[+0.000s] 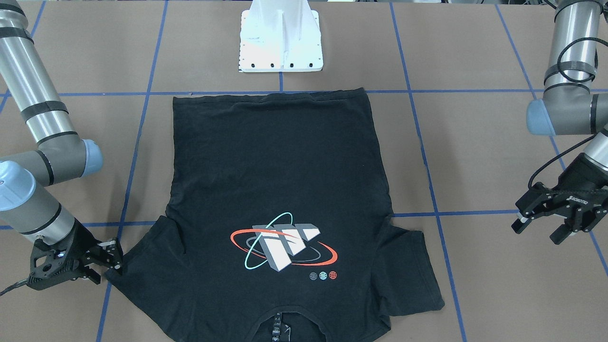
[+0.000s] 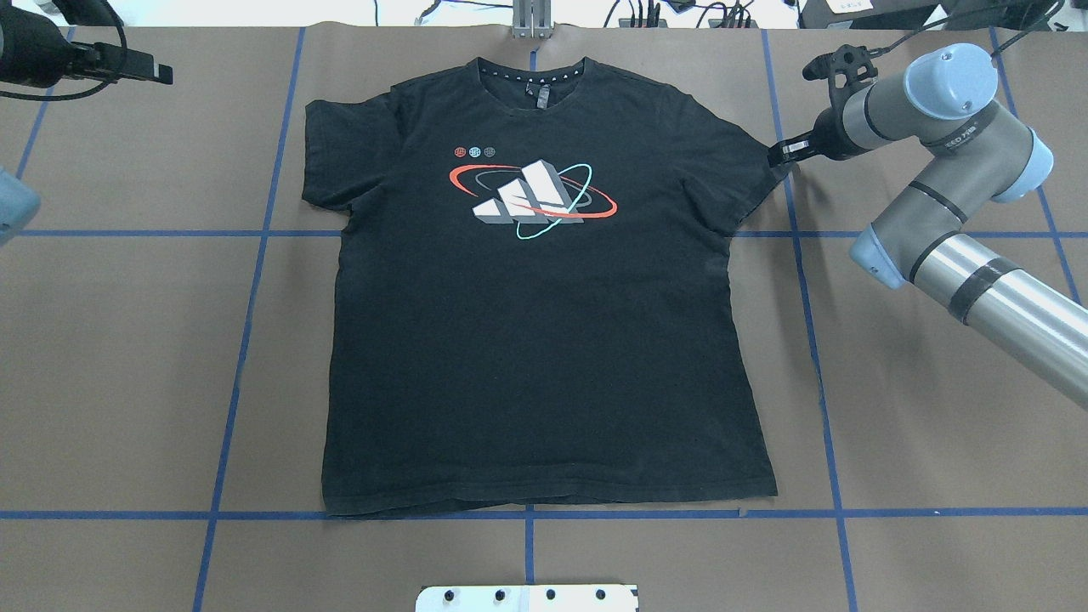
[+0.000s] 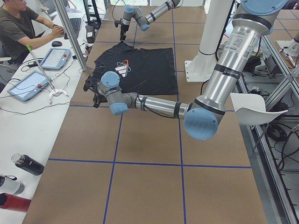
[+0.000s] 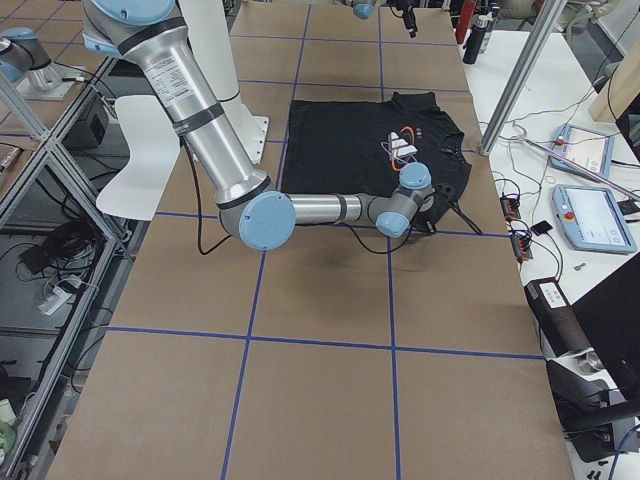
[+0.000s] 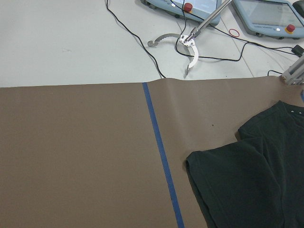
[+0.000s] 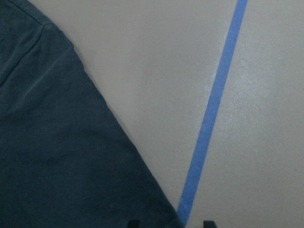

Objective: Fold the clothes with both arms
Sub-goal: 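Move the right gripper over the black shirt's sleeve nearest it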

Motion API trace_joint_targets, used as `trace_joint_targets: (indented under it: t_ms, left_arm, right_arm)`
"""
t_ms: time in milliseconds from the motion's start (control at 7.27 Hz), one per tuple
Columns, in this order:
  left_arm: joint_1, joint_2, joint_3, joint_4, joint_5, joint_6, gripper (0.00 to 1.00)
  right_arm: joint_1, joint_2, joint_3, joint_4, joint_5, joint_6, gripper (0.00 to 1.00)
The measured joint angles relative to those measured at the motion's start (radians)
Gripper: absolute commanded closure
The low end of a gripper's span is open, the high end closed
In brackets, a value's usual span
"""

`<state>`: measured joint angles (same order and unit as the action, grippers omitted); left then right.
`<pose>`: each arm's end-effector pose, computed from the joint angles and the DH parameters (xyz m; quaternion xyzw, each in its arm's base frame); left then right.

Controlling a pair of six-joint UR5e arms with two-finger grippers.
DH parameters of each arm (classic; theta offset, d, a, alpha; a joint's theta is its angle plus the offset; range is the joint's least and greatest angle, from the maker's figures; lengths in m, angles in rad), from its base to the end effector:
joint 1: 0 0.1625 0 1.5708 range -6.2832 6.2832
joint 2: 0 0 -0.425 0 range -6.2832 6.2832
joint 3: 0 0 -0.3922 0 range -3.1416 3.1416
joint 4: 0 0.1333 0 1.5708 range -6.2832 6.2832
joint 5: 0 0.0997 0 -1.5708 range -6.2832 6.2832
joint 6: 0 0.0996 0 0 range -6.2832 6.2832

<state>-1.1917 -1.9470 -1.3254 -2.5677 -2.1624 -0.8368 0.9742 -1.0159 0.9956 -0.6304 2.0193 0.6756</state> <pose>0.1729 -0.6442 0.4520 0.2789 0.4942 -0.0317 0.8228 -0.3456 -0.6693 0.5067 0.2298 -0.4174 -0.0642 0.8768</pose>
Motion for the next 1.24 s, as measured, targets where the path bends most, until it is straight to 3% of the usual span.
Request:
trace_joint_targets:
  t_ms: [275,550,1239]
  left_arm:
    - [0.000,0.000,-0.003,0.000,-0.001,-0.002,0.01]
    - [0.000,0.000,-0.004,0.000,-0.002,-0.002,0.01]
    - [0.000,-0.002,-0.005,0.000,-0.002,-0.003,0.01]
  right_arm:
    - [0.001,-0.001,-0.001,0.000,-0.001,0.000,0.69]
    - [0.001,-0.001,-0.001,0.000,0.000,0.001,1.00]
    - [0.006,-0.001,0.020,0.002,0.018,0.004,1.00]
